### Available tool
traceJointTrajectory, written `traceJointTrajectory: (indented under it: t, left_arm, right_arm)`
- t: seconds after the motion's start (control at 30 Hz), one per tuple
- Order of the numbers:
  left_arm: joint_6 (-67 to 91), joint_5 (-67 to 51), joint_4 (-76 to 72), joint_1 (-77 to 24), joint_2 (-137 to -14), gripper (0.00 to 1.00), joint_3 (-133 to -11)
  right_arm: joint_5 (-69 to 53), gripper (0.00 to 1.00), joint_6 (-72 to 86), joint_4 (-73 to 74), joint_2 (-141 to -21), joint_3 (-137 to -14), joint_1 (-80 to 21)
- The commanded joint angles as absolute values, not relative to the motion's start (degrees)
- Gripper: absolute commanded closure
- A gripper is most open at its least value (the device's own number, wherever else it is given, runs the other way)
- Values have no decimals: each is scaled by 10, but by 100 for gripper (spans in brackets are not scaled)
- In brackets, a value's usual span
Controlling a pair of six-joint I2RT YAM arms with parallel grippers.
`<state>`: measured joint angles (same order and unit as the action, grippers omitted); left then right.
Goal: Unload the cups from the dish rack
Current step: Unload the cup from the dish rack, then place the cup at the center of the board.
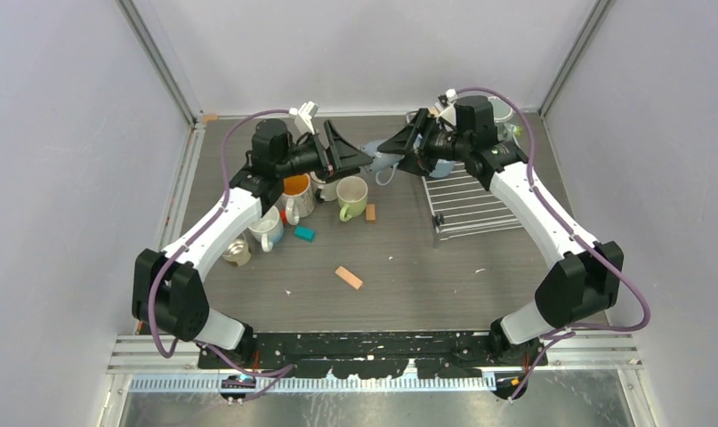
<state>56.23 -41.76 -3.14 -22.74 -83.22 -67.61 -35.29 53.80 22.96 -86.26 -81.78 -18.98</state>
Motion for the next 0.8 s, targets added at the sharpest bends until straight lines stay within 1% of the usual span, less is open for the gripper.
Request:
traceJointTrajectory:
  t: [0.0,0.17,0.27,0.37,0.53,0.6,0.7,0.77]
  left_arm:
    - [654,-469,-198,-215,-826,21,-662]
    - [682,-481,-228,-215,-830,36,-657]
    - [694,-485,-242,-215,-833,40,-652]
    - [713,-489,-264,-215,-837,47,-648]
    - [749,-494,-311,-215,-850,51,-643]
    - [755,-493,-316,-216,-853,52,-642]
    - [755,-490,-316,-216,-857,52,-641]
    - [757,-489,-318,-215,-859,56,-639]
  right_arm:
    - [-402,66,587,126,-854,-801,-195]
    - [-420,66,627,69,-858,-774,-196]
    - [-433,66,652,28,-862,-761,-197]
    - [-444,66,684,-18,-866,-747,-199]
    - [-461,66,739,-92,-875,-723,-201]
    - [-463,66,762,-122,-876,-713,-202]
    - [-458,66,776,-142,-874,-704,-207]
    - [-454,66,776,-143,-872,-700,-210]
